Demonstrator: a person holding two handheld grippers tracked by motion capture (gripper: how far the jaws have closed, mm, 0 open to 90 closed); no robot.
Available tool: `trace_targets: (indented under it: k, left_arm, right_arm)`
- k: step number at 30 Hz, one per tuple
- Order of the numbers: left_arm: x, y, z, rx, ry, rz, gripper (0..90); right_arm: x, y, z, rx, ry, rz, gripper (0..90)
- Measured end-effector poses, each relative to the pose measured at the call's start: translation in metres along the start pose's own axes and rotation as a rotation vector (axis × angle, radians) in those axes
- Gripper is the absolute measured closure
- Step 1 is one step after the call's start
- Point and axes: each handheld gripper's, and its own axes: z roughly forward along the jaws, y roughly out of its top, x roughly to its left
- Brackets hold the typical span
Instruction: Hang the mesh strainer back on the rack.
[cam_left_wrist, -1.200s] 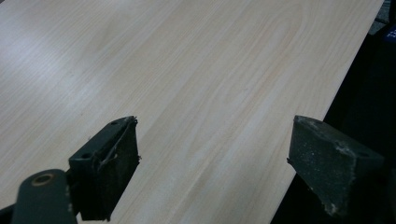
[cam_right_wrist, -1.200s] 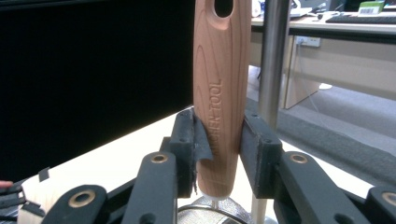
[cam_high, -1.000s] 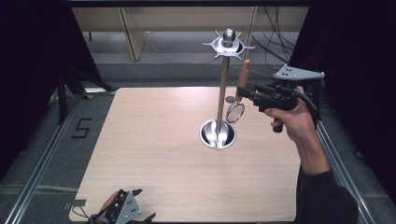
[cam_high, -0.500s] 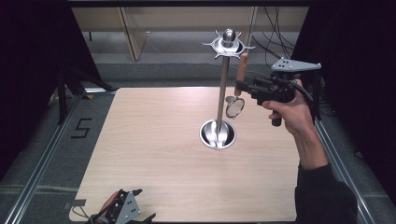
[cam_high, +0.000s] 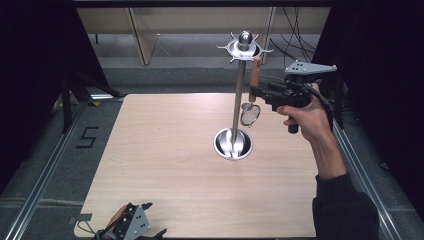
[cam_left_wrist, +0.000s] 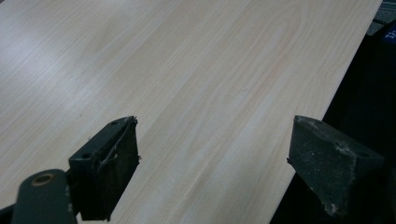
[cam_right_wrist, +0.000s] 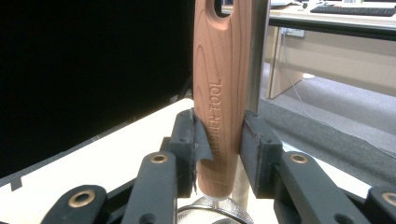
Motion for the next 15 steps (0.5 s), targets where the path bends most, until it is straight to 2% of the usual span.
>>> trace_targets:
  k: [1,4,6,7,11,15]
  left_arm:
    - [-0.0002,0.0,0.0,-0.001,-0.001,-0.001,15.4]
    - [-0.0001,0.0,0.0001,0.0,0.0,0.001,15.4]
    - [0.0,0.0,0.0002,0.0,-0.001,0.0,15.3]
    - [-0.0001,0.0,0.0002,0.0,0.001,0.0,15.3]
    - [-0.0002,0.0002,0.0001,0.004,-0.002,0.003,15.4]
    - [-0.0002,0.0001,0.0001,0.003,-0.002,0.001,15.4]
  right_arm:
    - [-0.001,-0.0002,0.0008,-0.004,-0.005,-0.013,69.0]
    - [-0.0006,-0.0019,0.0019,0.002,-0.004,0.006,69.0]
    - [-0.0018,-0.0023,0.0024,-0.005,-0.006,-0.012,69.0]
    - [-0.0008,-0.0025,0.0024,-0.003,-0.005,0.0,69.0]
    - [-0.0014,-0.0023,0.0027,-0.004,-0.007,-0.008,68.9]
    - [-0.0012,-0.0027,0.0026,-0.006,-0.001,0.014,68.2]
